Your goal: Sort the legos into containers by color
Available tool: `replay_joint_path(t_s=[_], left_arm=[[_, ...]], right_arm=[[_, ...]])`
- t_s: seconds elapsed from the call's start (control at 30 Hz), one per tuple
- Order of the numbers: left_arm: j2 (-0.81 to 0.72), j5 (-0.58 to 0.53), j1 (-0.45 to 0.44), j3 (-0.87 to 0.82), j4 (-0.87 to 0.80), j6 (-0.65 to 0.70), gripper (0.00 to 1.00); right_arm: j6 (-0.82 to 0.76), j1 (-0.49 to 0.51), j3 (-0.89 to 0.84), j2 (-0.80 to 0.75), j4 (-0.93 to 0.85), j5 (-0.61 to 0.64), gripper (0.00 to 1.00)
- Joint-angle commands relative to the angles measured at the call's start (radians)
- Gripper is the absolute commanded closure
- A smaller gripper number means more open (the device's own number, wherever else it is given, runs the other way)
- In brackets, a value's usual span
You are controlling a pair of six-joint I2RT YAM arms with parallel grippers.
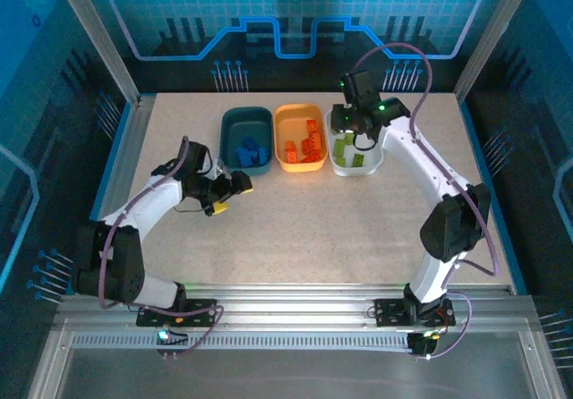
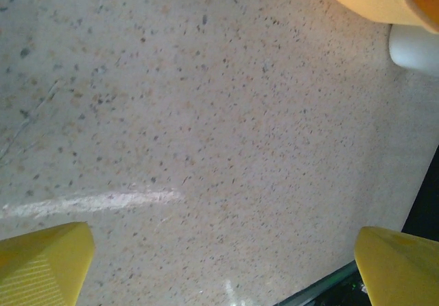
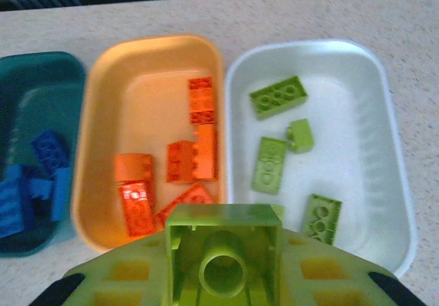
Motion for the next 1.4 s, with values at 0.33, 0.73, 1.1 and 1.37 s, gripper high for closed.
replay_joint_path(t_s=[0.33,0.73,1.1,1.37], left_arm=[[0.105,0.04,0.009,0.081,0.021,-0.054,0.01],[0.096,0.031,0.011,0.073,-0.013,-0.027,0.01],[-0.025,-0.098,0.077,0.099,-0.016,0.03,0.01],[-0.331,-0.742,0.183,-0.167,0.375,0.052,0.01]], right_arm=[[0.002,-0.167,0.201,0.298,-0.111,-0.214,0.69],[0.028,-0.174,0.324,0.441,-0.156,-0.22,0.49],[-0.017,-0.233,0.098,0.2,-0.063,-0.177,0.35],[-0.28,-0.35,-0.541,-0.227,0.557,-0.221,0.34]])
